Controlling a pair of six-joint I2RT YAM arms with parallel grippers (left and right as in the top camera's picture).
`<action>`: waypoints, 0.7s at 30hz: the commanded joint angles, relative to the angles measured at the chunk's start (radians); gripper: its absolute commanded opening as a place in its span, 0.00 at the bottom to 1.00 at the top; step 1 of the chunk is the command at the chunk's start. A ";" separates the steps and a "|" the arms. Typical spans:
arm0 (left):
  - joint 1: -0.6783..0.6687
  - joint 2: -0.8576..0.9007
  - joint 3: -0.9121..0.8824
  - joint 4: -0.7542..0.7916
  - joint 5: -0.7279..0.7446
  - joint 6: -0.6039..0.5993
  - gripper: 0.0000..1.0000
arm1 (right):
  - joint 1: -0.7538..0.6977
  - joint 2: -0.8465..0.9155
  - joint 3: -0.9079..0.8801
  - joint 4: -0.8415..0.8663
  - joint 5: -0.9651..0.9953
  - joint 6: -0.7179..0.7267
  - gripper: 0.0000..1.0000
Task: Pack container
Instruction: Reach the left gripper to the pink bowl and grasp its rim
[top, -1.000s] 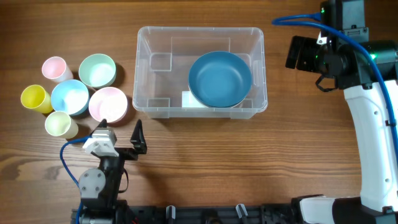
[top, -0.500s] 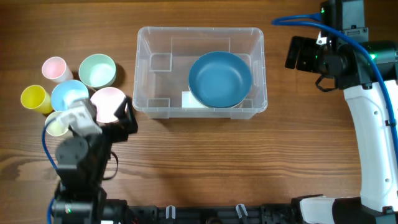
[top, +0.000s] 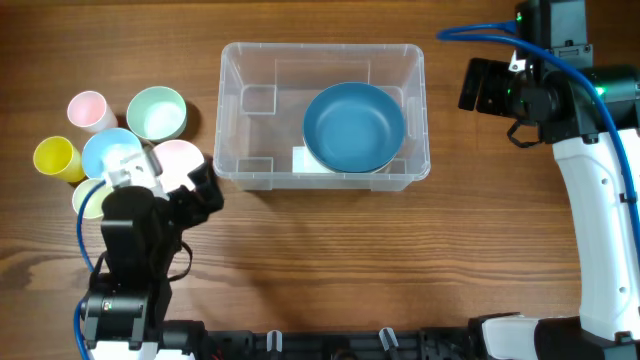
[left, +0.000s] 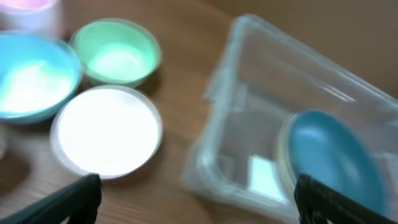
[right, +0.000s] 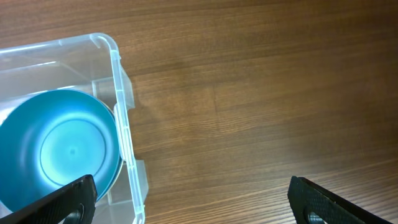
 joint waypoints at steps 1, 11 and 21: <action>-0.002 0.024 0.009 -0.089 -0.182 -0.220 1.00 | 0.000 -0.006 0.004 0.000 -0.008 -0.003 1.00; 0.056 0.342 0.007 -0.080 -0.176 -0.822 1.00 | 0.000 -0.006 0.004 0.000 -0.008 -0.003 1.00; 0.137 0.608 0.007 -0.002 -0.178 -0.921 0.99 | 0.000 -0.006 0.004 0.000 -0.008 -0.003 1.00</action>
